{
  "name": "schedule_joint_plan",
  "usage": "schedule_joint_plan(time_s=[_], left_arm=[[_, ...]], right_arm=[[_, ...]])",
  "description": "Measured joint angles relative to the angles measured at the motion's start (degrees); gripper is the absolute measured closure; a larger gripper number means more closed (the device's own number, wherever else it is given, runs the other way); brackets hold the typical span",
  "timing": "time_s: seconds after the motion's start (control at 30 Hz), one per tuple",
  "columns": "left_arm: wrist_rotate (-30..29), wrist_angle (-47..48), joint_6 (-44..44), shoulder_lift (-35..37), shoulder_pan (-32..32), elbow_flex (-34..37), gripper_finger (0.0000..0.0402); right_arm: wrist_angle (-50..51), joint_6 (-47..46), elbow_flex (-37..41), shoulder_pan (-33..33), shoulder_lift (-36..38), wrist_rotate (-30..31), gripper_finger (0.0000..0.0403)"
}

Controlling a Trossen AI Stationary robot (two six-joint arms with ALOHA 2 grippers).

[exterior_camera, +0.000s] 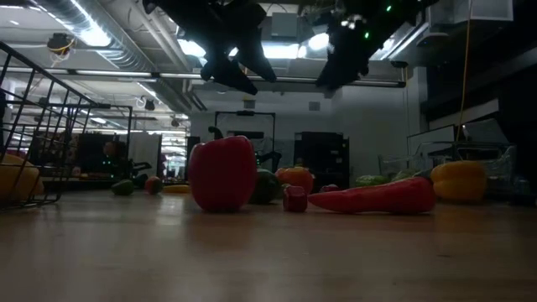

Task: Sort produce into baskets
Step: Put the right green mushroom into the transparent bin

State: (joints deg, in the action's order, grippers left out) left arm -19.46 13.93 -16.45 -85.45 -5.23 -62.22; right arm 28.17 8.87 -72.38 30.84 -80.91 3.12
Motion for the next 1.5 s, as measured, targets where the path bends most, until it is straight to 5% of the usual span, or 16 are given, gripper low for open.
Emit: schedule_joint_plan(time_s=[0.43,0.97,1.5], left_arm=[[-0.02,-0.01,-0.39,0.00,0.00,0.00,0.0079],[-0.02,0.13,-1.53,0.00,0.00,0.00,0.0079],[-0.02,0.17,-1.60,0.00,0.00,0.00,0.0079]], right_arm=[[5.87,22.53,0.00,1.57,-15.69,0.42,0.0031],[4.70,24.65,0.00,1.55,-29.22,0.39,0.0034],[5.34,24.72,-0.13,1.44,-31.62,-1.77,0.0209]])
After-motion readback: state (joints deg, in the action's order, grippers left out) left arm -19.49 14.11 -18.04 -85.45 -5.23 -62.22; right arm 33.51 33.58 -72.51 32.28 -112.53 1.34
